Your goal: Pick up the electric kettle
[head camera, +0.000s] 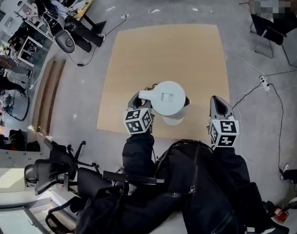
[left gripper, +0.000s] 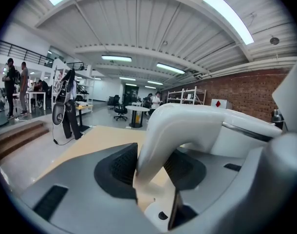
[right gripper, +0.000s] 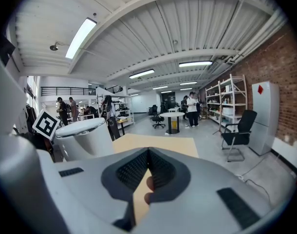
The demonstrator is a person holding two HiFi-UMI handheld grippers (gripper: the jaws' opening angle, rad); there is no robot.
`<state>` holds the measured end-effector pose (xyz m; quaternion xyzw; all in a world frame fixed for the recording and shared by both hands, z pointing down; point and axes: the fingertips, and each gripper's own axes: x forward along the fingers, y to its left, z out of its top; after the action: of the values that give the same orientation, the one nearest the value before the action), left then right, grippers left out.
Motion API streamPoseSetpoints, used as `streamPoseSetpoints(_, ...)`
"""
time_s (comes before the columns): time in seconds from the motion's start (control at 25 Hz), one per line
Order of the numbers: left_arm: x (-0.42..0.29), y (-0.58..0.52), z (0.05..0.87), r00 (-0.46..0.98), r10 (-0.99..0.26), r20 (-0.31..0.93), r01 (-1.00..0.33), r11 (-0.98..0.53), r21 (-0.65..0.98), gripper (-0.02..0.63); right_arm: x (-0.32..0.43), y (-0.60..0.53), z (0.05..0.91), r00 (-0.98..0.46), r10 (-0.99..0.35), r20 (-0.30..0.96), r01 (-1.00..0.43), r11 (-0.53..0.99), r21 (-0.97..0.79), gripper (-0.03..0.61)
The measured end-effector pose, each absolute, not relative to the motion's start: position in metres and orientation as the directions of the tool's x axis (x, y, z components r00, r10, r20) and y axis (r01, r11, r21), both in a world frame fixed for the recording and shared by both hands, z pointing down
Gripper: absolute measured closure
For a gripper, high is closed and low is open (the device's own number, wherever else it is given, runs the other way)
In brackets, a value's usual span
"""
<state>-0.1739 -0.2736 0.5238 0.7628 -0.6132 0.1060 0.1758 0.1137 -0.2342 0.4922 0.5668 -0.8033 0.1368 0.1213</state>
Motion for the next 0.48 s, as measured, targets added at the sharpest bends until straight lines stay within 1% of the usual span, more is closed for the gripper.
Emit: streamPoseSetpoints(0.48,-0.175,-0.261,0.476,0.189,-0.922,0.339,-0.977,-0.143,0.156,0.453,0.104,-0.249,0.475,-0.376,-0.878,0.295,-0.926,0.372,-0.072,0.575)
